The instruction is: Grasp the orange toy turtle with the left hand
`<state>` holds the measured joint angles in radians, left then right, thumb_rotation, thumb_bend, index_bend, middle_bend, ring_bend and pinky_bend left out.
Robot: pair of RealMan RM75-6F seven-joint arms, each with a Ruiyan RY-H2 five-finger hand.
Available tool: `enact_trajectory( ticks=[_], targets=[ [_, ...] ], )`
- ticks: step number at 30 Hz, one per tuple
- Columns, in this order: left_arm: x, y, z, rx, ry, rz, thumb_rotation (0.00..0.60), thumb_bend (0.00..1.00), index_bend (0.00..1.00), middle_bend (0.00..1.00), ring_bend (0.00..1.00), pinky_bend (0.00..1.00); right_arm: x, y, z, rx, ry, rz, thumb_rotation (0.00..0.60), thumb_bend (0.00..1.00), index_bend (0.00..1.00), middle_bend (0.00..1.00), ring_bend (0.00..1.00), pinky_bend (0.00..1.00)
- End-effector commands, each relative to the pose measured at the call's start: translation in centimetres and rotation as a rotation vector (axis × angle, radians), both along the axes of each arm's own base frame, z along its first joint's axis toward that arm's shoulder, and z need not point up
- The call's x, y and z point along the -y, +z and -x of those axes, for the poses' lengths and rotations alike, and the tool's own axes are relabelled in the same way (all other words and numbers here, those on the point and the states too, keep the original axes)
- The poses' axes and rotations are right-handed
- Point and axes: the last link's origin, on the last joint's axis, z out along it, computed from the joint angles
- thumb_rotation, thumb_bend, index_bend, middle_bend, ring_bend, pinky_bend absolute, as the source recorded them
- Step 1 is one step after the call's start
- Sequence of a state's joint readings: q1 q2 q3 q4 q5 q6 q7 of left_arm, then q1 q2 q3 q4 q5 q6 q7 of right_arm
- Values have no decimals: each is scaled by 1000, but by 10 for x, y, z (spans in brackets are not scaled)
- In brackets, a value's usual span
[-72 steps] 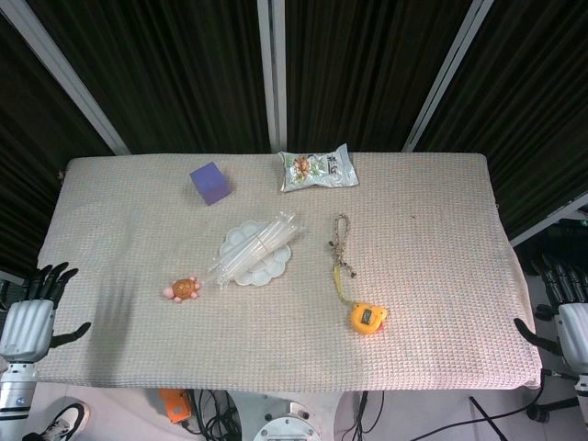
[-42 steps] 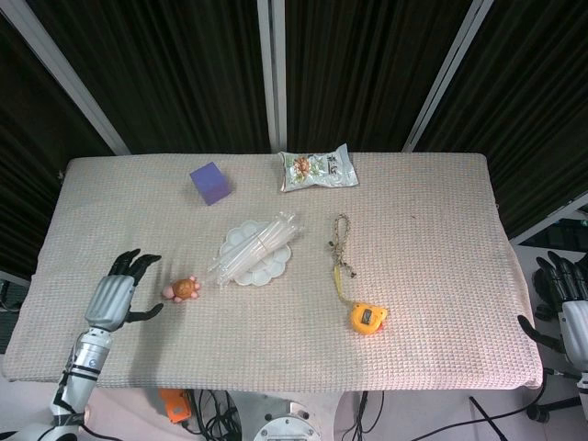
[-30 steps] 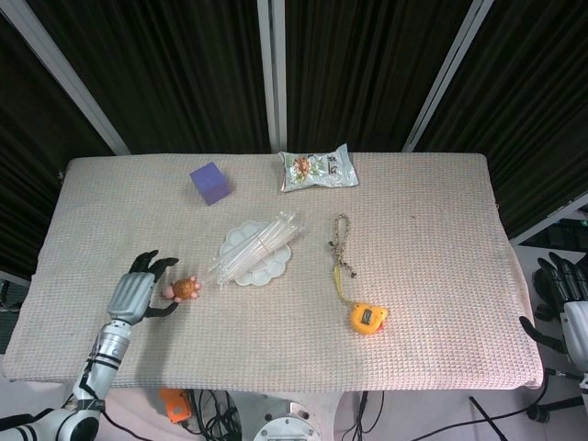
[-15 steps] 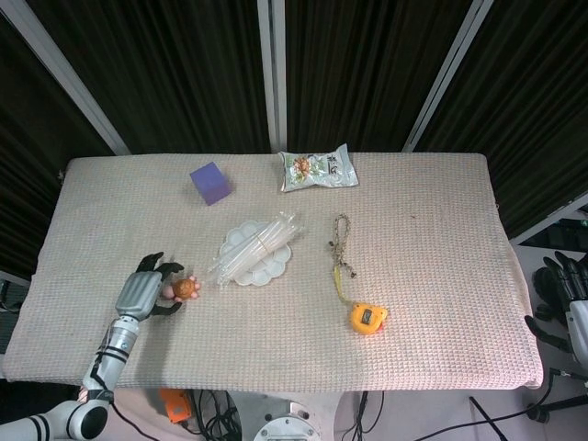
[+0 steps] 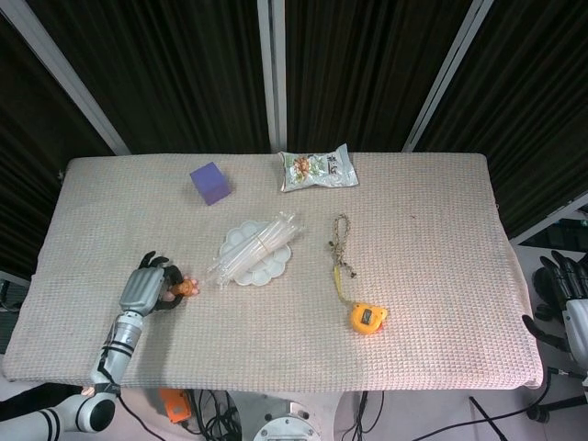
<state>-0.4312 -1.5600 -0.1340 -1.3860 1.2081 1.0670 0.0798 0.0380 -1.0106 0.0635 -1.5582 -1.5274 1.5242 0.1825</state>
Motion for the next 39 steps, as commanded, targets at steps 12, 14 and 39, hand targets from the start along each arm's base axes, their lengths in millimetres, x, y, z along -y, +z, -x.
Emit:
enact_trajectory(
  ticks=[12,14,39],
  targets=[
    [1,4,3,-34,-42,-54,600,351,717,745,383,112,-1,0,1,5,1,2,600,163,0,0,0,0],
    [4,5,4,-27,-39,-18,600,320,631,649,327,93,-1,0,1,5,0,3,600,163,0,0,0,0],
    [-1,0,10,72,10,45,600,184,433,437,57,2,-1,-3,2,3,-5,-8,600,167,0,0,0,0]
  ],
)
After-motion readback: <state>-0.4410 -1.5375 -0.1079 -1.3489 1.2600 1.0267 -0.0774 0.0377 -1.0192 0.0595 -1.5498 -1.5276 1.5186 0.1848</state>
